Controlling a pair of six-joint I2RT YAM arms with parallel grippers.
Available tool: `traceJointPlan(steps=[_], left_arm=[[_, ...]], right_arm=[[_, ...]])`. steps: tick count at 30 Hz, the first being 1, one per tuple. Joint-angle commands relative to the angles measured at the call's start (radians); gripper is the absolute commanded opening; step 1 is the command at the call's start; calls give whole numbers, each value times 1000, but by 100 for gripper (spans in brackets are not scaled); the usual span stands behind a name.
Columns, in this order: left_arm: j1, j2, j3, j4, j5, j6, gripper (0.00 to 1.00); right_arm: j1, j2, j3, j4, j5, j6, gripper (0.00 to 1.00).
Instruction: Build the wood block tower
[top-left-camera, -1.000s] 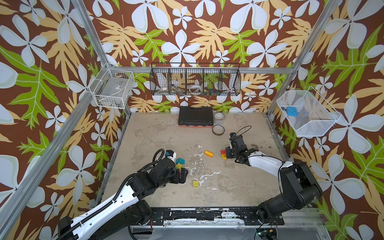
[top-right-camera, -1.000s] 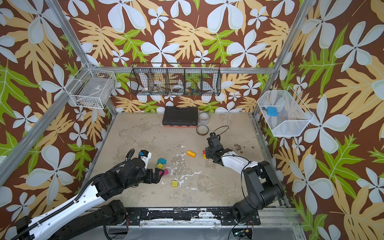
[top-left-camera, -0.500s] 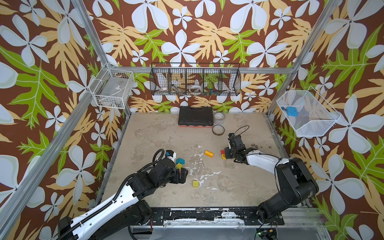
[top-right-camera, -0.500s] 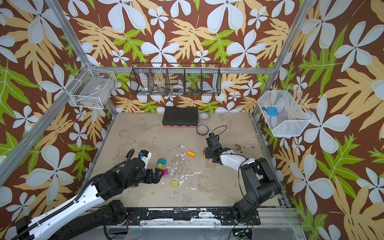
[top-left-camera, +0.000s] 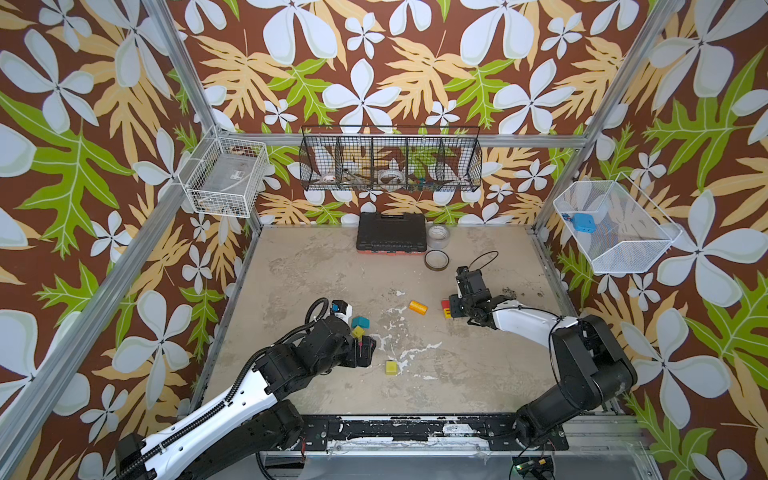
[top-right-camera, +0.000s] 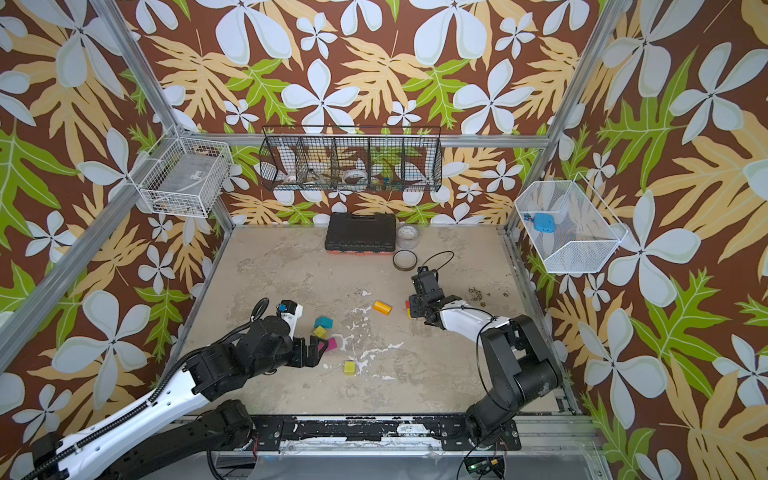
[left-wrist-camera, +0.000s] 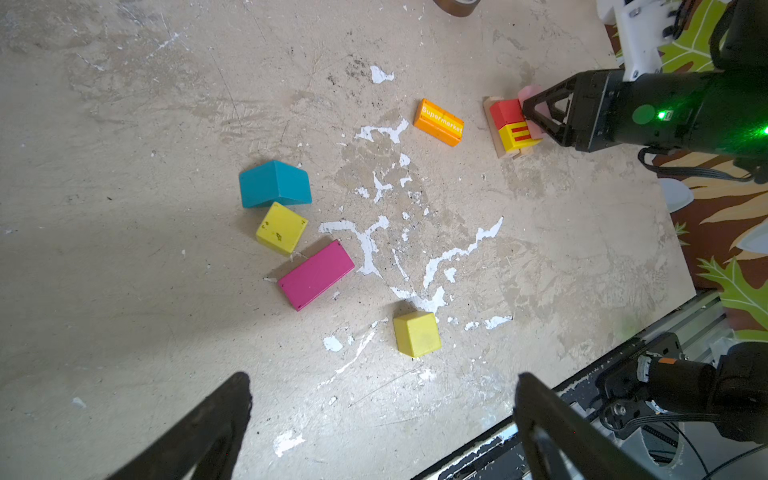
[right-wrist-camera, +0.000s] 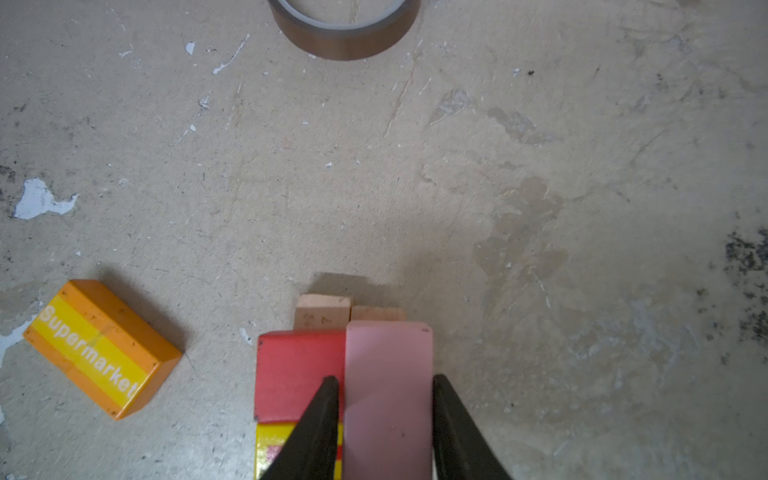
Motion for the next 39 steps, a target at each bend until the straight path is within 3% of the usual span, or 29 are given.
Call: traceJointPlan(steps=[1,25,39], left_arm=[[1,-2,-3,23,3,2,100],[1,0,-3,24,3,-1,100],[0,-1,-4,25,5,0,100]], right_arm=[[1,-8,-2,2,-12,-4,38],[1,-25,-18,9,-30,4,38],[2,-24,-20,8,-33,9,33]])
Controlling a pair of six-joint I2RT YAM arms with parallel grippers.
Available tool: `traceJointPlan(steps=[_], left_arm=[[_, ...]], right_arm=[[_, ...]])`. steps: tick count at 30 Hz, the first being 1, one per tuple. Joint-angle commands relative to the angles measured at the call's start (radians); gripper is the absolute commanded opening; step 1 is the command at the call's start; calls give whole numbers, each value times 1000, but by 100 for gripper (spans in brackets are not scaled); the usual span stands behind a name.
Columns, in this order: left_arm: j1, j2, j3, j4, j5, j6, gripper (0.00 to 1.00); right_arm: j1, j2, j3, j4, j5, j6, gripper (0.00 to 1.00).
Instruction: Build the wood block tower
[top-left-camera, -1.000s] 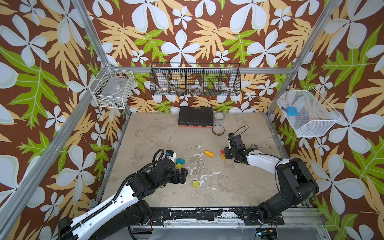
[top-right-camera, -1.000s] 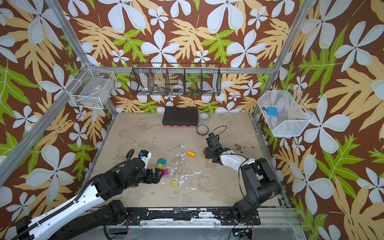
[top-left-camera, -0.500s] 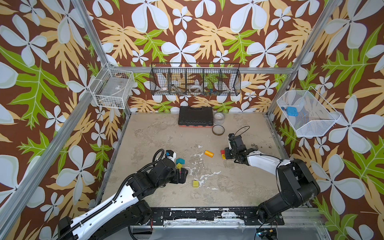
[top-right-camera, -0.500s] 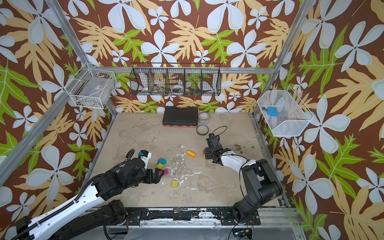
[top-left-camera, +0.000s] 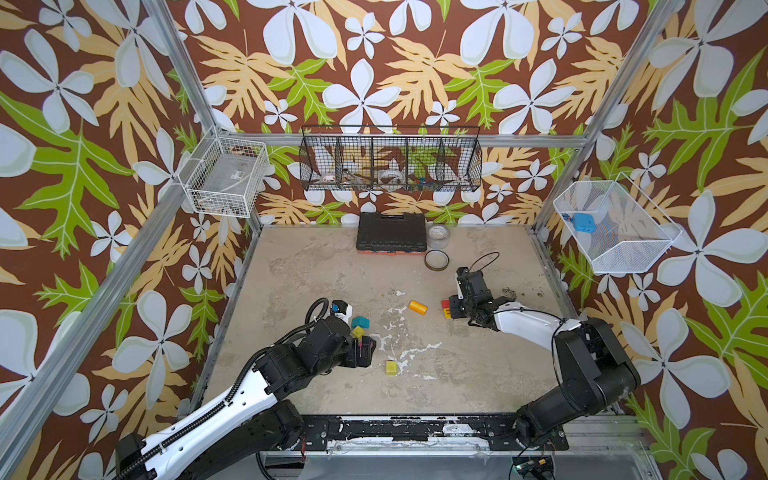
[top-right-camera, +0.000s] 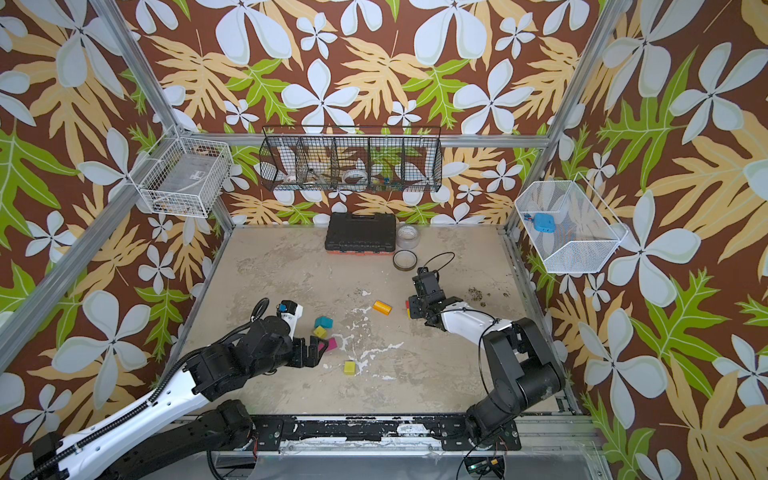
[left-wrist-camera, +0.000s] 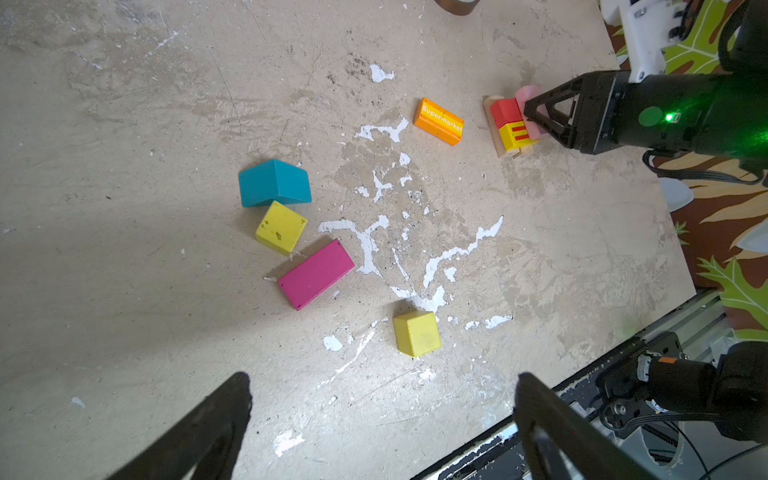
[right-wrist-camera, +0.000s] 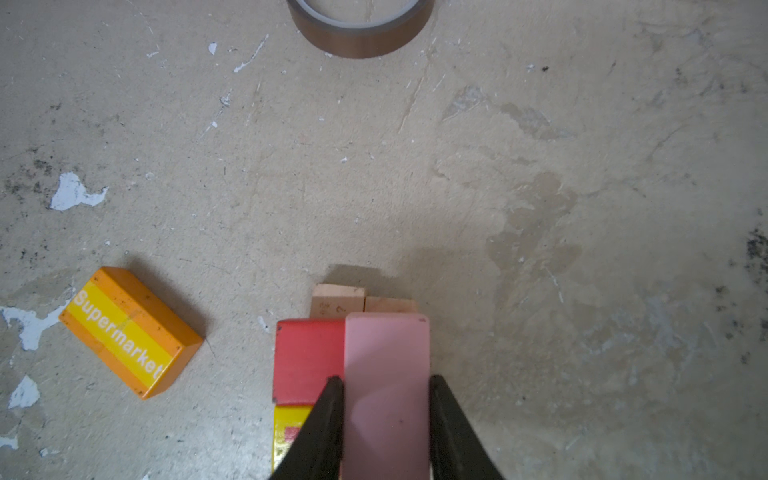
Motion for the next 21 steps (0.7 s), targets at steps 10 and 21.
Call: traceJointPlan(steps=[10,21], left_arm=[[0,0,-3,24,3,0,100],[0,-4,-3,25,2,-1,100]], right_arm=[[1,-30,-10,-4,0,10,36],[100,-244,-44,-45,52,88,50]])
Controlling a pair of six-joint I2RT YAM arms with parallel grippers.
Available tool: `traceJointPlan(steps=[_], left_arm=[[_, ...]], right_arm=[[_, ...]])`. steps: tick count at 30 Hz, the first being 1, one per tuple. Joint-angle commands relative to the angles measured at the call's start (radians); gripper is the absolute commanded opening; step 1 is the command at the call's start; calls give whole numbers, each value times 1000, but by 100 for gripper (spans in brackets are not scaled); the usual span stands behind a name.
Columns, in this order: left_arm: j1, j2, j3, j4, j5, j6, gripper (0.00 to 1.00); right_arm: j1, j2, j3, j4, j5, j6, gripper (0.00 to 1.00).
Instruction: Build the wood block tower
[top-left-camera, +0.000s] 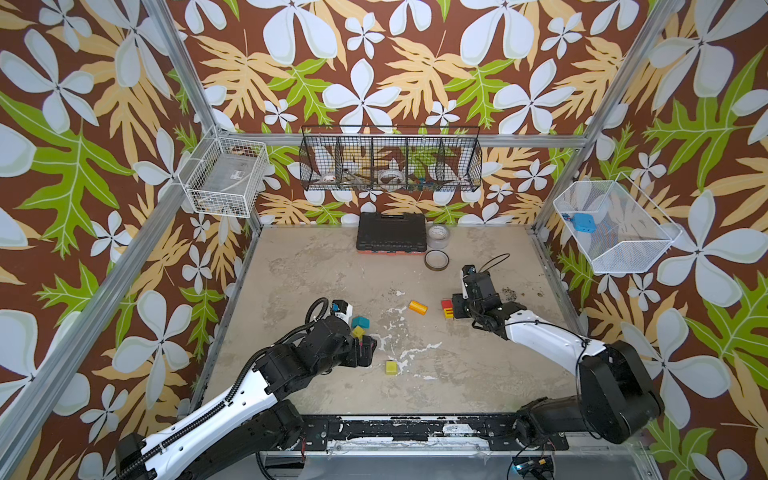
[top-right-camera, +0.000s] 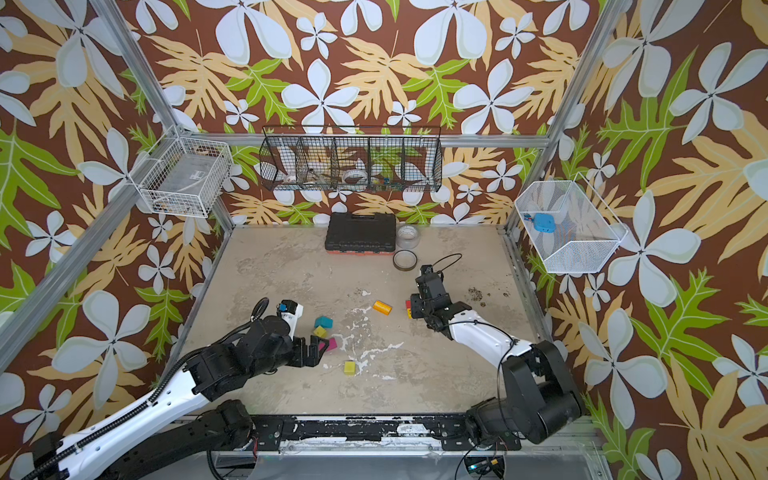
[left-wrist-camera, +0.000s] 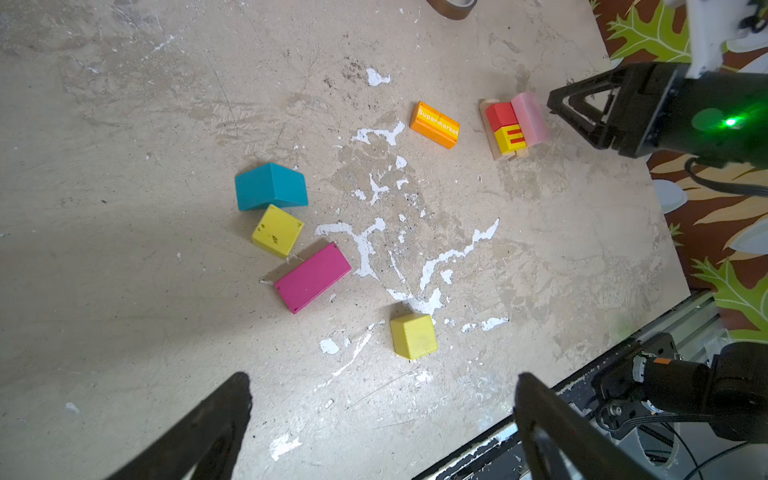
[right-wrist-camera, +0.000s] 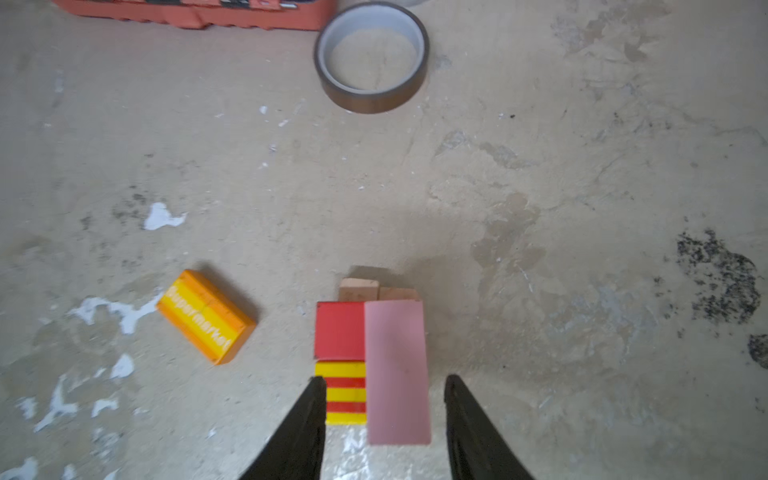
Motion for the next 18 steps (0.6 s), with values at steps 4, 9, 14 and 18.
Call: traceJointPlan(steps=[4,9,14,18], left_arm=[[1,-4,-4,15,0,-2,100],[0,-14,-4,15,1,-2,100],[1,-28,-4,15,-2,-2,100],[1,-33,-4,15,-2,-2,100]], right_arm=[[192,-123,3,-5,78,78,55],[394,-90,32,33,157,118,59],[498,103,145,3,211,129,57],[523,258,246,-40,259,117,56]])
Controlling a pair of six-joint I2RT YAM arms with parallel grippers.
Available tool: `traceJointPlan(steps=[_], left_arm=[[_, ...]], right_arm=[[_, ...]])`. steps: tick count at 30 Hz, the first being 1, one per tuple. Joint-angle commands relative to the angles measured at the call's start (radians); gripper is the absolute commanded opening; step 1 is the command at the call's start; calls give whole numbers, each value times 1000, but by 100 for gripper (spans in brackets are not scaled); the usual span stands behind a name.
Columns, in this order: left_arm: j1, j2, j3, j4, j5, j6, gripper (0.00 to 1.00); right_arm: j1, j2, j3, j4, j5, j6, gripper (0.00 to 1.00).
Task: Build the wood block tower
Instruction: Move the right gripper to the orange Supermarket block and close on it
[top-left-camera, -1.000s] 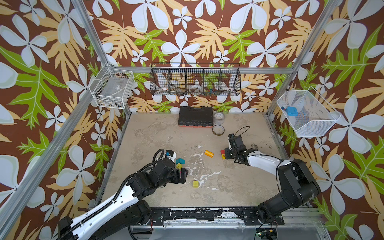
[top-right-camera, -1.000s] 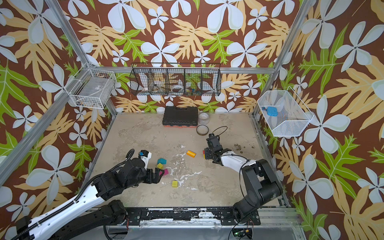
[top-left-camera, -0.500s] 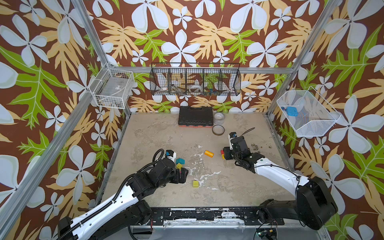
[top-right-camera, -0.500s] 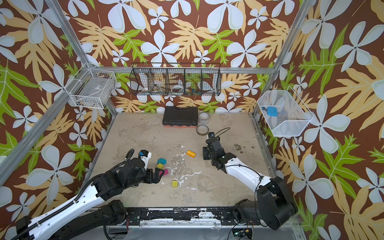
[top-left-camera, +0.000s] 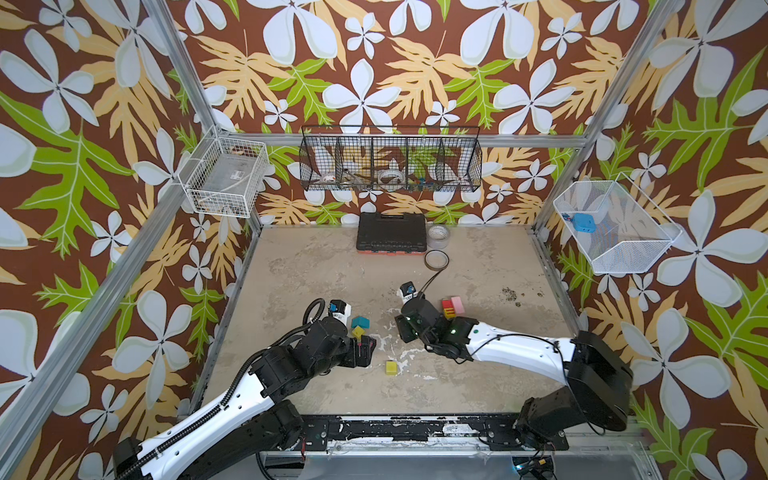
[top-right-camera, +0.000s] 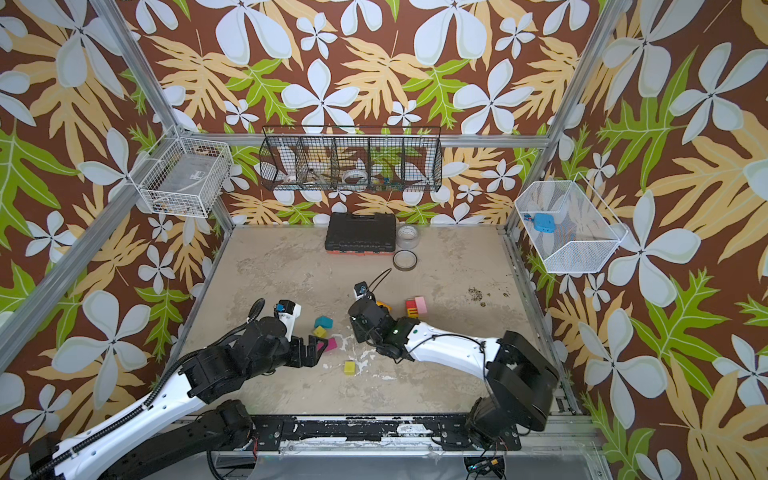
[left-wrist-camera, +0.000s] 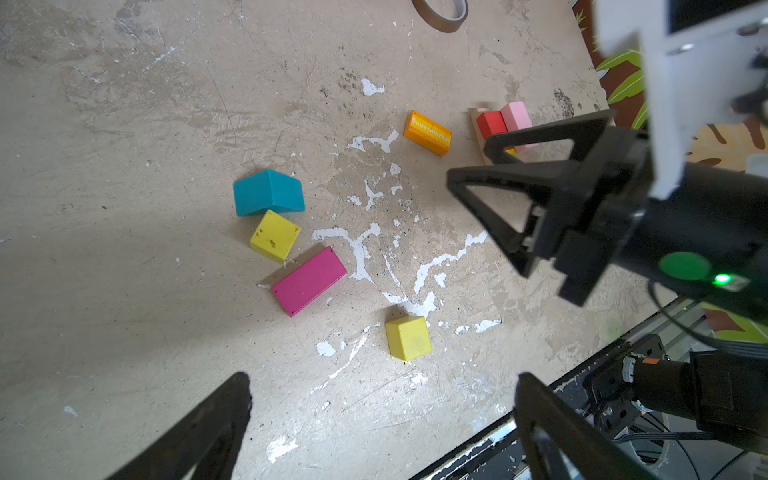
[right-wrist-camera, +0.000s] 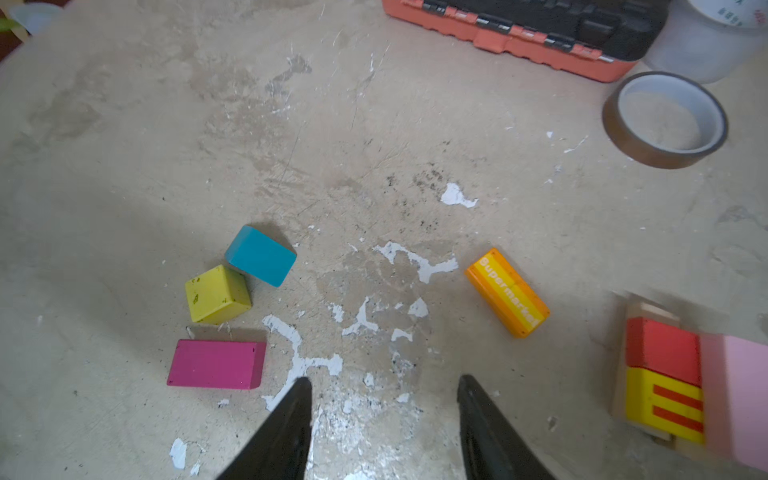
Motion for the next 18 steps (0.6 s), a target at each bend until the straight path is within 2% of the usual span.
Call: traceJointPlan(steps=[1,4,6,8,11,18], left_arm=[[1,-3,-1,12,-2,-2,100],[0,-6,-1,12,-2,-2,100],[1,-8,-1,12,-2,-3,100],[1,-7,-1,12,-2,-3,100],[1,-9,-1,12,-3,-3,100],[1,-2,-1,12,0,-3,100]], right_arm=[[3,75,53,-41,84,-1,57],[-12,127,76,-38,119,-24,61],[-47,152,82,-30,95,-40,62],[-90,168,82,-13,57,-59,68],[-141,191,86,4,31,-98,72],[-207,277,118,10,-23,-165,70]])
